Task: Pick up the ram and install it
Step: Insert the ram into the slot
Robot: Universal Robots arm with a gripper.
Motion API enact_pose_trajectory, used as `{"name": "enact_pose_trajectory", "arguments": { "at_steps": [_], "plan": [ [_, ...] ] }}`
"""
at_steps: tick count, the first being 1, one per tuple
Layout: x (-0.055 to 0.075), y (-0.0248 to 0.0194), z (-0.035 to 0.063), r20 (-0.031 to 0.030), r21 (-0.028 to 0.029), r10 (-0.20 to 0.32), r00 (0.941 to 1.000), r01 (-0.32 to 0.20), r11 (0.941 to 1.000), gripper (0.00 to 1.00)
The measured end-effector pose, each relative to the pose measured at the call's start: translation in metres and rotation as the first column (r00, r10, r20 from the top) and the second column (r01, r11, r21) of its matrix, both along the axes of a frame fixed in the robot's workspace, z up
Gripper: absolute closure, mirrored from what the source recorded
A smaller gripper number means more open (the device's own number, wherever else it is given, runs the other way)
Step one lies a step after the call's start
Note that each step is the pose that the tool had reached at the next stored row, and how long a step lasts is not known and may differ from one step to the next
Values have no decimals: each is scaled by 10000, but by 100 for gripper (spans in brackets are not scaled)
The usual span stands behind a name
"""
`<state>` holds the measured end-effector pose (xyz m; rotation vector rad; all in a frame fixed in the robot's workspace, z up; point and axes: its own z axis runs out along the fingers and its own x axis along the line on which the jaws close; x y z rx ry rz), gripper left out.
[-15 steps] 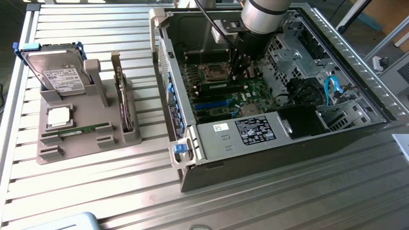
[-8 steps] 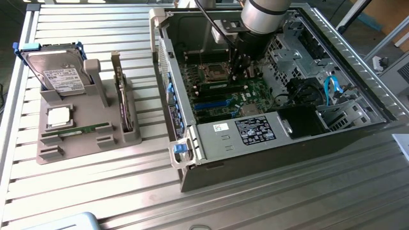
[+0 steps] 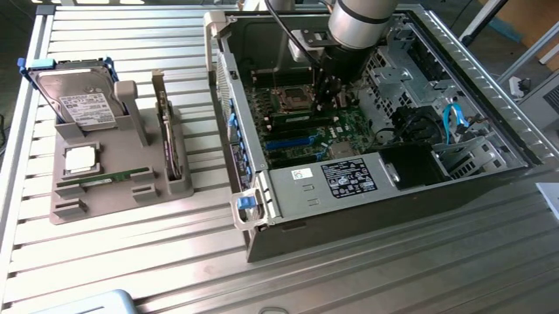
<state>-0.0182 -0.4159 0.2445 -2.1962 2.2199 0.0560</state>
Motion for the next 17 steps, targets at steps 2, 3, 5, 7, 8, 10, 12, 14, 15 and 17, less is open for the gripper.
{"name": "enact_pose_trajectory", "arguments": {
  "at_steps": [2, 3, 5, 7, 8, 10, 12, 14, 15, 17],
  "plan": [
    [0, 1, -17, 1, 9, 0, 10000, 0, 10000, 88],
    [0, 1, -22, 1, 8, 0, 10000, 0, 10000, 88],
    [0, 0, -22, 0, 6, -1, 10000, 1, 10000, 88],
    [0, 1, -26, 0, 8, 0, 10000, 0, 10000, 88],
    [0, 1, -34, 1, 10, 0, 10000, 0, 10000, 88],
    [0, 0, -36, 0, 7, 0, 10000, 0, 10000, 88],
    [0, 0, -37, 0, 7, 0, 10000, 0, 10000, 88],
    [1, 0, -37, 0, 7, -3, 10000, 3, 10000, 88],
    [2, 0, -37, 0, 7, -4, 10000, 4, 10000, 88],
    [6, 0, -37, 0, 8, -5, 10000, 5, 10000, 88]
  ]
}}
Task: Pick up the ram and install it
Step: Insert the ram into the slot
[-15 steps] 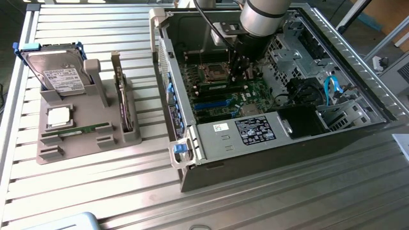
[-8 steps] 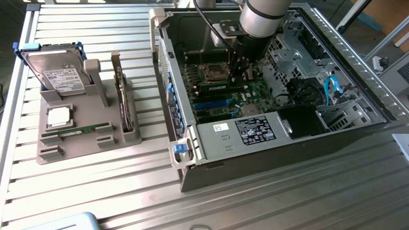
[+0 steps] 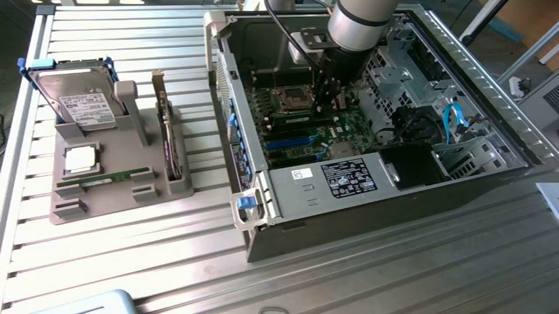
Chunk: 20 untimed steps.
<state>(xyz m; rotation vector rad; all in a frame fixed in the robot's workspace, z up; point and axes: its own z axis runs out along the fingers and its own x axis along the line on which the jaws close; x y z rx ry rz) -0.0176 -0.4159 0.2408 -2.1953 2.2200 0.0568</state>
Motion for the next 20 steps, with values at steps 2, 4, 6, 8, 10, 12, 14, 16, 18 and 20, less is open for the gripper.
{"name": "enact_pose_trajectory", "arguments": {
  "at_steps": [2, 4, 6, 8, 10, 12, 14, 16, 18, 20],
  "plan": [
    [3, 0, -1, 0, -1, 1, 10000, -1, 10000, 88],
    [3, 0, -1, 0, 0, 1, 10000, -1, 10000, 88],
    [3, 0, -5, 1, 1, 1, 10000, -1, 10000, 88],
    [3, 0, -16, 1, 2, 1, 10000, -1, 10000, 88],
    [3, 0, -23, 1, 1, 1, 10000, -1, 10000, 88],
    [3, 0, -26, -1, -1, 1, 10000, -1, 10000, 88],
    [3, 0, -30, 0, 7, 1, 10000, -1, 10000, 88],
    [2, 0, -35, 0, 12, 2, 10000, -2, 10000, 88],
    [1, 0, -42, 1, 18, 2, 10000, -2, 10000, 88],
    [0, 0, -48, 0, 23, 1, 10000, -1, 10000, 88]
  ]
}}
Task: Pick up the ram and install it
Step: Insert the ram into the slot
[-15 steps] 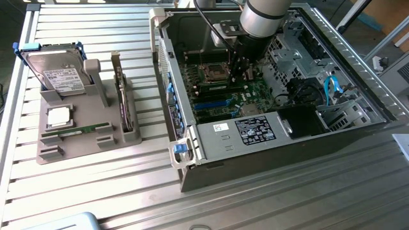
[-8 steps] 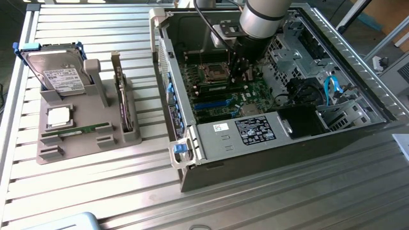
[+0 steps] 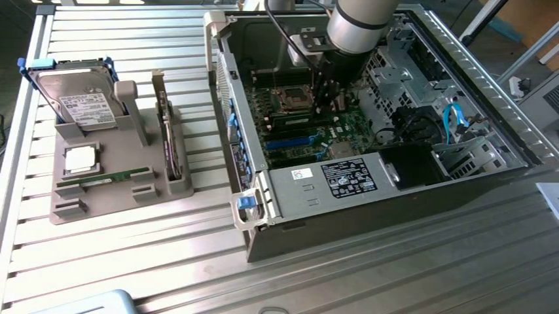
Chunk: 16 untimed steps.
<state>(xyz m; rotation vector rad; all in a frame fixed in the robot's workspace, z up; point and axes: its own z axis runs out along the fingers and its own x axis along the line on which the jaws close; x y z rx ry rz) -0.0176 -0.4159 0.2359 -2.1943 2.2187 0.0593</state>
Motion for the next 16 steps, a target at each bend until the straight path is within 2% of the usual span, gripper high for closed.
{"name": "enact_pose_trajectory", "arguments": {
  "at_steps": [16],
  "plan": [
    [-2, -5, -28, 2, 15, -1, 10000, 1, 10000, 88]
  ]
}}
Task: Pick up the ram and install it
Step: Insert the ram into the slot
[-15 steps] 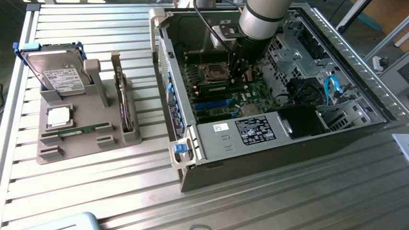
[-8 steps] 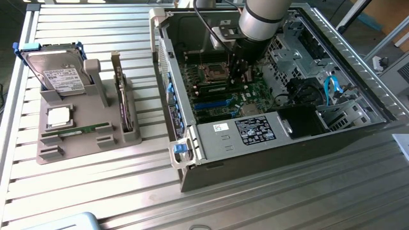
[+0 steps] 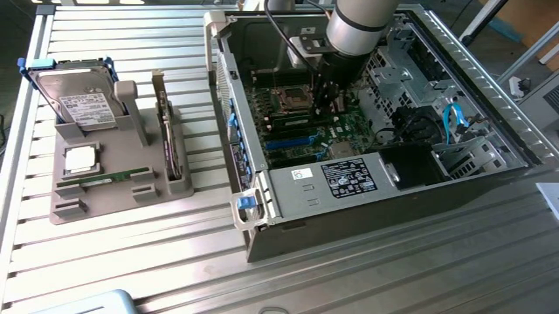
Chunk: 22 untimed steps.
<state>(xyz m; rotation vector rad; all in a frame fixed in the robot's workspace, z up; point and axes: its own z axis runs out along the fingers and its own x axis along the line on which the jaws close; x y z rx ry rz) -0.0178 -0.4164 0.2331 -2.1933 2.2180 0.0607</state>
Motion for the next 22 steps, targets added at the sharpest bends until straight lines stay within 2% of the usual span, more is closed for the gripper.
{"name": "enact_pose_trajectory", "arguments": {
  "at_steps": [2, 4, 5, 6, 15, 22],
  "plan": [
    [0, -10, 1, -1, -2, -1, 10000, 1, 10000, 87],
    [0, -15, 1, -1, -4, 0, 10000, 0, 10000, 75],
    [0, -15, 1, -1, -4, 1, 10000, -1, 10000, 75],
    [0, -15, 1, -1, -4, 0, 10000, 0, 10000, 69],
    [0, -16, 21, -2, -6, 1, 10000, -1, 10000, 69],
    [0, -16, 109, -2, -5, 0, 10000, 0, 10000, 69]
  ]
}}
